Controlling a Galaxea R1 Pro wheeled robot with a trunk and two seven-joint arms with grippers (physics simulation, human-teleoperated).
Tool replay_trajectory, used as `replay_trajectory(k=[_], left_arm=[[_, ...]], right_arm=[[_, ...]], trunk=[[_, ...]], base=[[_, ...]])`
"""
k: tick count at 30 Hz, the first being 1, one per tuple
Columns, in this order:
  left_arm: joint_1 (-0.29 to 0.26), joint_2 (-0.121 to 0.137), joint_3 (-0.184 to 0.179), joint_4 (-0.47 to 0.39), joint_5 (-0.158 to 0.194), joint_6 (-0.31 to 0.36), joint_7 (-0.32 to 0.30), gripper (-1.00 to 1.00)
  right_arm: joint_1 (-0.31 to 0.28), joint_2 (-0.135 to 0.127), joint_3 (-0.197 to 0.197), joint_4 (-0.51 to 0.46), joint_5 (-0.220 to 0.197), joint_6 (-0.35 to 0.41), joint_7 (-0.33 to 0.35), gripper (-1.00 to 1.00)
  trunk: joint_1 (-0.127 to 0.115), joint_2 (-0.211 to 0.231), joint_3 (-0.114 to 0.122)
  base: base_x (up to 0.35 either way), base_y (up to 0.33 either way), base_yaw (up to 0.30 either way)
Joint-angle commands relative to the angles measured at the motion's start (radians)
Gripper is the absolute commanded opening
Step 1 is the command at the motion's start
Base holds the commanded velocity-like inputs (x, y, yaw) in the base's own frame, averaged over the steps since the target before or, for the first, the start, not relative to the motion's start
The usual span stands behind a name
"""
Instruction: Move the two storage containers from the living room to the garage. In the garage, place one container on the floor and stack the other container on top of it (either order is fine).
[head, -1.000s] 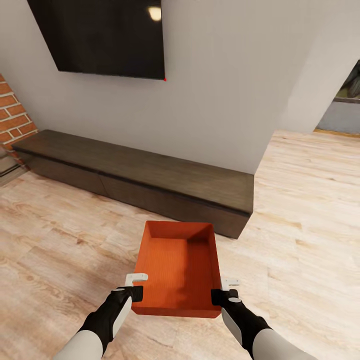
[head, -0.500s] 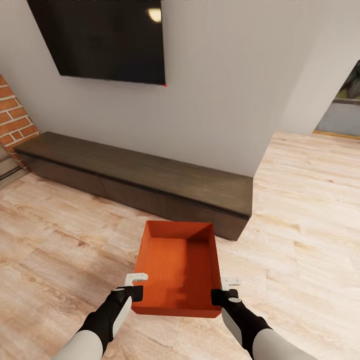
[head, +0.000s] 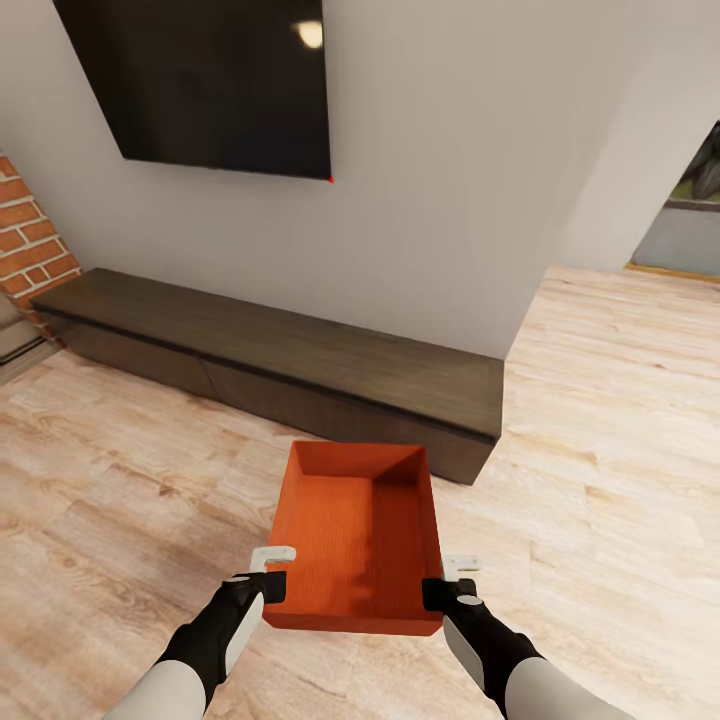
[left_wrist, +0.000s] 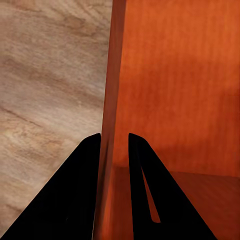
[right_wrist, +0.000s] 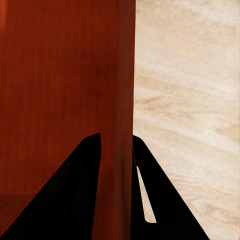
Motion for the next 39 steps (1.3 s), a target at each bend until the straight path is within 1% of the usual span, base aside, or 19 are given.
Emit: replay_trajectory(k=[1,39], left_arm=[[0.000,0.002,0.006,0.000,-0.014,0.009,0.027,-1.00],[0.000,0.002,0.009,-0.008,-0.014,0.008,0.027,-1.00]], right_arm=[[-0.001,-0.003,-0.012,-0.005,0.017,0.000,-0.013,-1.00],[-0.001,-0.003,-0.012,-0.007,0.017,0.000,-0.012,-1.00]], trunk=[[-0.004,0.007,0.003],[-0.150,0.273,0.122]], base=[[0.000,0.000,0.000],[0.000,0.000,0.000]])
